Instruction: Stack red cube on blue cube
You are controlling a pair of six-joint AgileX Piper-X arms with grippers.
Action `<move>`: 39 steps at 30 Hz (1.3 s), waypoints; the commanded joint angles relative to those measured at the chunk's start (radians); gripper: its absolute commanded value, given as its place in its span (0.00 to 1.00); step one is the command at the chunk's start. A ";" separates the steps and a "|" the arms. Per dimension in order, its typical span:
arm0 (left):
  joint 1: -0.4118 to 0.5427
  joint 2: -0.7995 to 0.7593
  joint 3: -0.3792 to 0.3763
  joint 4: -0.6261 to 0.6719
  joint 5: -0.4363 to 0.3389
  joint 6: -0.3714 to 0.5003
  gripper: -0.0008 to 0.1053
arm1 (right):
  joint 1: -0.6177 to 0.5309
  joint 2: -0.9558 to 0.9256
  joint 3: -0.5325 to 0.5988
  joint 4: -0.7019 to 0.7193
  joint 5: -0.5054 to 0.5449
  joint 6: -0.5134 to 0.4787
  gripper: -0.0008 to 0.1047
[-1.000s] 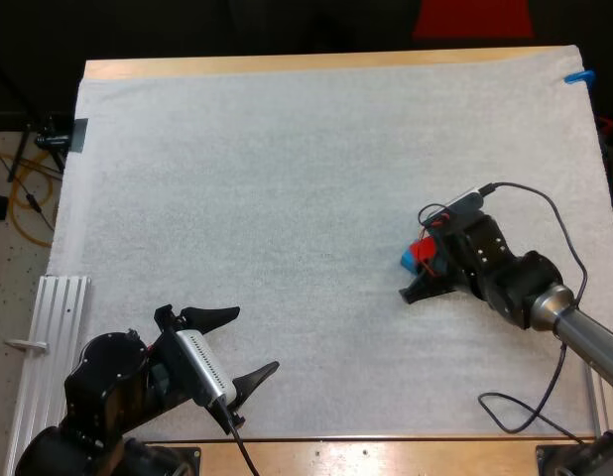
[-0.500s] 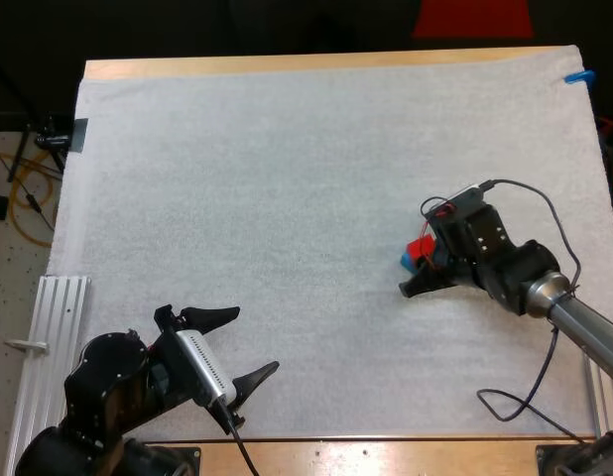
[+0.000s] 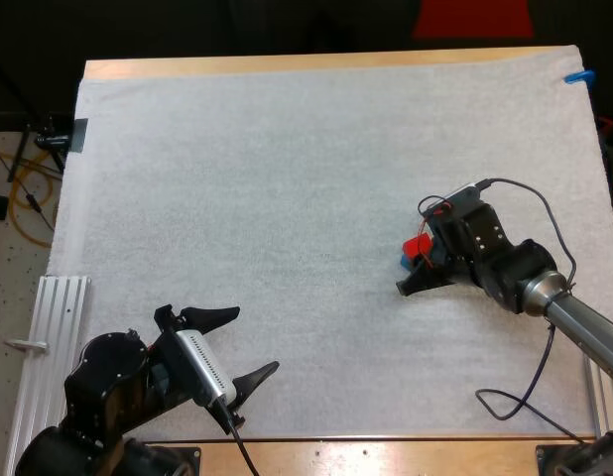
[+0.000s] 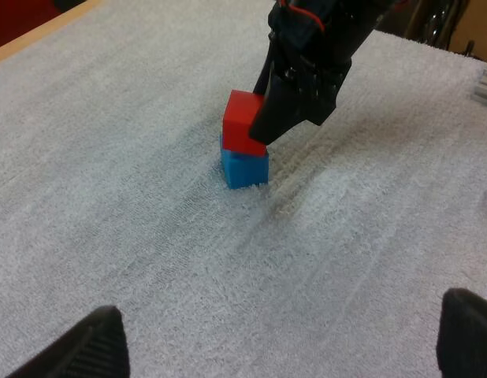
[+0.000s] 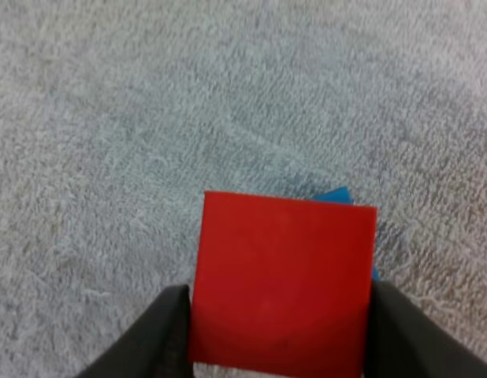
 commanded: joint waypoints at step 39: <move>0.340 0.190 -0.059 -0.245 -0.119 -0.094 0.73 | -0.280 -0.395 -0.009 0.062 0.095 0.038 0.48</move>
